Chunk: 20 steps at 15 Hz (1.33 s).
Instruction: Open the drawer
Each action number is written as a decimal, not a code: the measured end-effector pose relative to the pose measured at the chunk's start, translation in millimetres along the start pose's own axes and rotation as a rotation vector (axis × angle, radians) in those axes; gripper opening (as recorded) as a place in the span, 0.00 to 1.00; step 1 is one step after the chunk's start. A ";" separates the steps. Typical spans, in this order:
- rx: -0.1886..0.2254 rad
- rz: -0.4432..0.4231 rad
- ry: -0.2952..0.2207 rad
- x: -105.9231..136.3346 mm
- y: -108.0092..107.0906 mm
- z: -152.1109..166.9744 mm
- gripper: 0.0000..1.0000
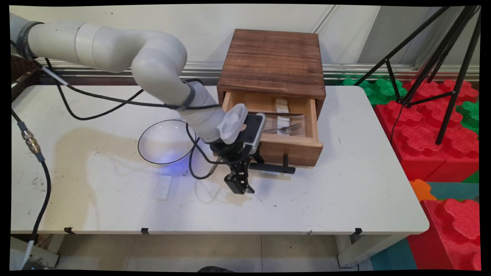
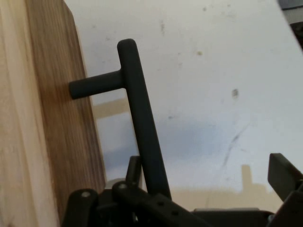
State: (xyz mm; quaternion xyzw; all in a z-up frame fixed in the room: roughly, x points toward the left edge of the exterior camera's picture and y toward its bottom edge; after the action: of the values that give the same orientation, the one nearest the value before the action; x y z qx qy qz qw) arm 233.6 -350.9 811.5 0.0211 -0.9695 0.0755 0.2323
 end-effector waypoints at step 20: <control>-0.071 0.004 0.040 14.0 74.1 -6.1 1.00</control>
State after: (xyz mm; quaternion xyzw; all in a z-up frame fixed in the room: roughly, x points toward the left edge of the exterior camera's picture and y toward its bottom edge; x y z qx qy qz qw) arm 218.3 -276.8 813.1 0.0094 -0.9668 0.0421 0.2520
